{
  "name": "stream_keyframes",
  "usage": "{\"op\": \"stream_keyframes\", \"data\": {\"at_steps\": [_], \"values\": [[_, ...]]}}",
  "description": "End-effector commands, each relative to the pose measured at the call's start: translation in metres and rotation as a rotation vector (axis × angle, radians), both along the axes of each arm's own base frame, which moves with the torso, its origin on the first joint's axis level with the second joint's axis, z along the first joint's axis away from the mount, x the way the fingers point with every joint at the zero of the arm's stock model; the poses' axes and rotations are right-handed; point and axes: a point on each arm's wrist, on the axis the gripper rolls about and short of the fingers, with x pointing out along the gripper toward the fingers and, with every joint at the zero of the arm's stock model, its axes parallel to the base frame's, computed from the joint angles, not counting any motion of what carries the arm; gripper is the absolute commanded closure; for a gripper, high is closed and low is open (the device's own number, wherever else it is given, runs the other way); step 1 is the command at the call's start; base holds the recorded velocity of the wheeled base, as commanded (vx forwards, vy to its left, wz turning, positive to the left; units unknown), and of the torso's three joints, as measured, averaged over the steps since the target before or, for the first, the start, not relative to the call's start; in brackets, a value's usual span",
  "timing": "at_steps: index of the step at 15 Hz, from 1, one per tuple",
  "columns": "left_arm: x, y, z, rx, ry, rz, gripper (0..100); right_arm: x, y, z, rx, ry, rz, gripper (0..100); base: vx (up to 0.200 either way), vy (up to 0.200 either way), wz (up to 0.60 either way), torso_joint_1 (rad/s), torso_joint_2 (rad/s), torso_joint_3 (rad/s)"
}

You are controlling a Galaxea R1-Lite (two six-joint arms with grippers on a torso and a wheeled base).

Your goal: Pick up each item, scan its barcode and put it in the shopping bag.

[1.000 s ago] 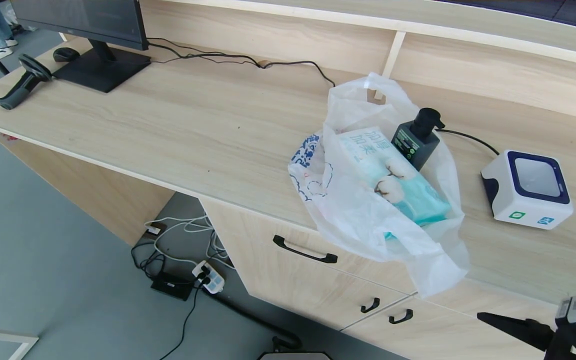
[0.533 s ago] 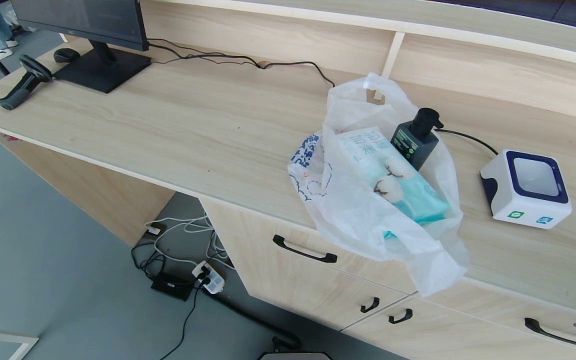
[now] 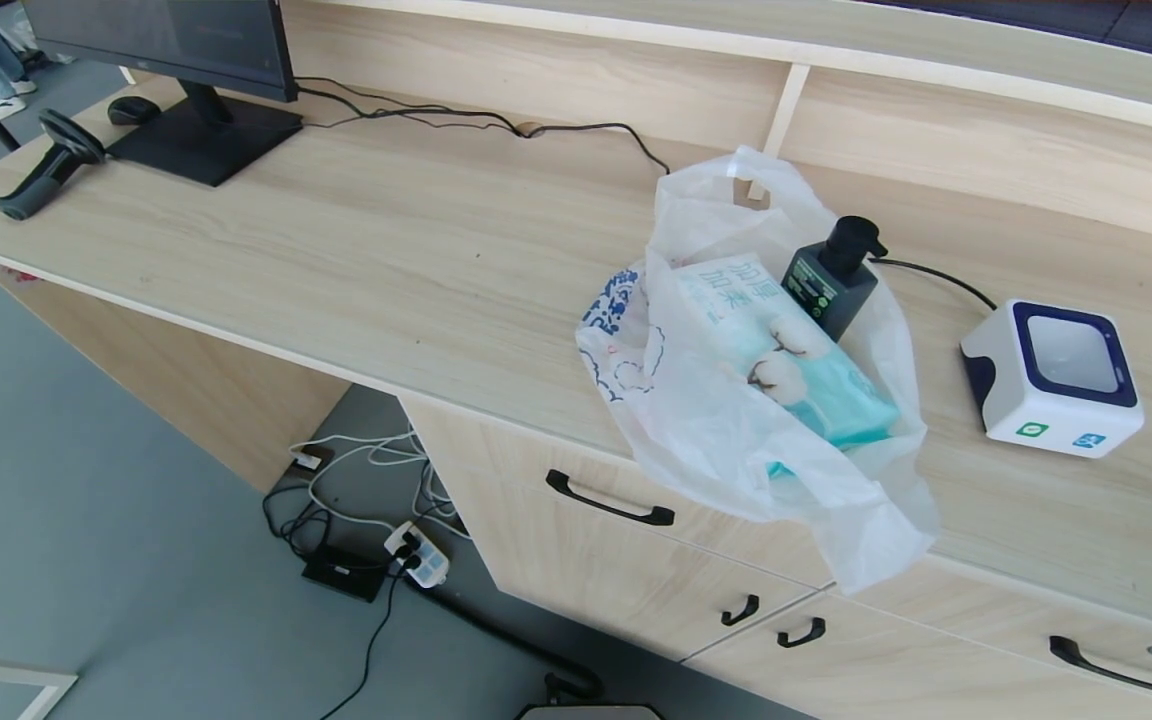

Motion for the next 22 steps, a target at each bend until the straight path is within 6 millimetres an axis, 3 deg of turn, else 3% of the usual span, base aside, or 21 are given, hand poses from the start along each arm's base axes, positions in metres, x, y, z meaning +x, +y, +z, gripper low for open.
{"op": "stream_keyframes", "data": {"at_steps": [1, 8, 14, 22], "values": [[0.000, 0.000, 0.000, 0.000, 0.000, 0.000, 0, -0.013, -0.002, 0.001, 0.014, -0.155, -0.218, 0, 0.000, 0.000, 0.00, 0.000, 0.00, 0.000], [0.000, 0.000, 0.000, 0.000, 0.000, 0.000, 0, -0.031, 0.002, 0.004, 0.018, -0.456, -0.165, 0, 0.000, 0.000, 0.00, 0.000, 0.00, 0.000], [0.000, 0.000, 0.000, 0.000, 0.001, 0.000, 0, -0.030, 0.000, -0.005, 0.033, -0.361, -0.231, 0, 0.000, 0.000, 0.00, 0.000, 0.00, 0.000], [0.000, 0.000, 0.000, 0.000, 0.001, 0.000, 0, -0.031, 0.000, -0.005, 0.045, -0.369, -0.235, 0, 0.000, 0.000, 0.00, 0.000, 0.00, 0.000]]}}
